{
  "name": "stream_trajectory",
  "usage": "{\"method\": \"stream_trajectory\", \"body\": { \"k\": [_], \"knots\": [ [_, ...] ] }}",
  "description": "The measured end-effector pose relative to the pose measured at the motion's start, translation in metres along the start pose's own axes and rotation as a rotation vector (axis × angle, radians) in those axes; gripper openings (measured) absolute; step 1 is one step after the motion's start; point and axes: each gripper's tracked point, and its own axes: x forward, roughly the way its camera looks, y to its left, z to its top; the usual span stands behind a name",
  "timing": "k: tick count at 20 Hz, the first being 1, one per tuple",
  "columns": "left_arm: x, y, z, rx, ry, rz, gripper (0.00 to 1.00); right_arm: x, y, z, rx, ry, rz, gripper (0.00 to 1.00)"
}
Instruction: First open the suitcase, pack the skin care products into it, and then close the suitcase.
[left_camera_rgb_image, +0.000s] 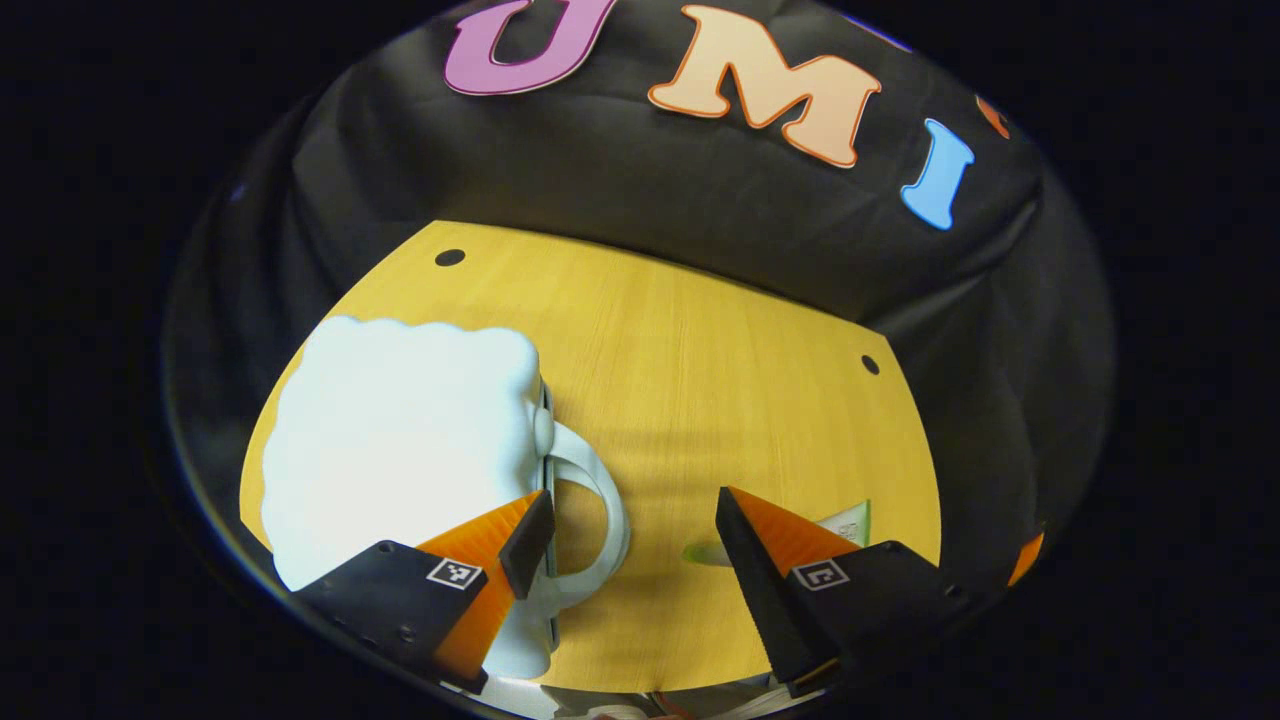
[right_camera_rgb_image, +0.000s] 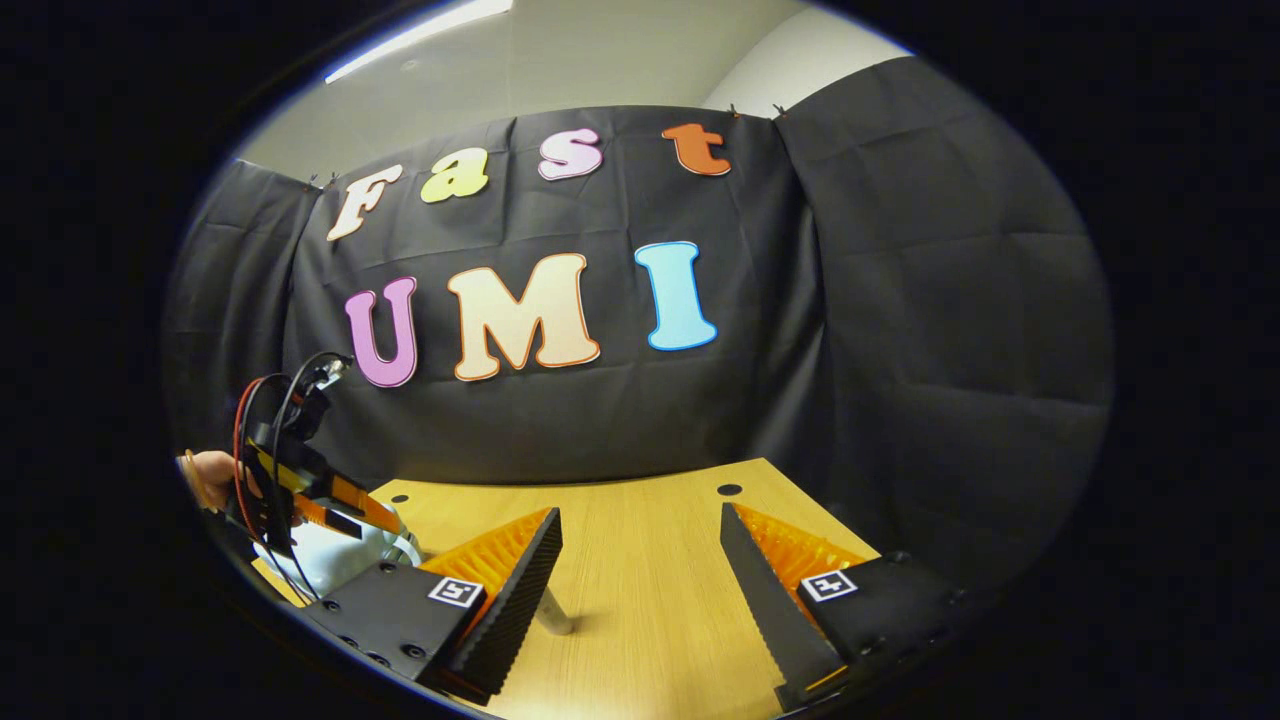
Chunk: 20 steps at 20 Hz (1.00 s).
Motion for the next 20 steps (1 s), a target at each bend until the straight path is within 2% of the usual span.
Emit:
{"method": "stream_trajectory", "body": {
  "k": [2,5,9,19,20],
  "knots": [
    [0.012,-0.002,-0.004,-0.018,0.056,0.003,0.96,-0.001,-0.006,-0.004,0.009,0.009,-0.011,0.99],
    [0.028,0.001,-0.014,-0.037,0.143,0.046,0.96,0.0,-0.012,-0.008,0.022,0.023,-0.02,0.96],
    [0.047,0.006,-0.023,-0.058,0.232,0.088,0.95,-0.001,-0.019,-0.01,0.013,0.03,-0.032,0.99],
    [0.077,0.026,-0.045,-0.073,0.378,0.203,0.63,0.002,-0.033,-0.015,0.028,0.057,-0.054,0.98],
    [0.079,0.032,-0.047,-0.069,0.387,0.222,0.54,0.002,-0.033,-0.016,0.029,0.06,-0.053,0.98]
  ]
}}
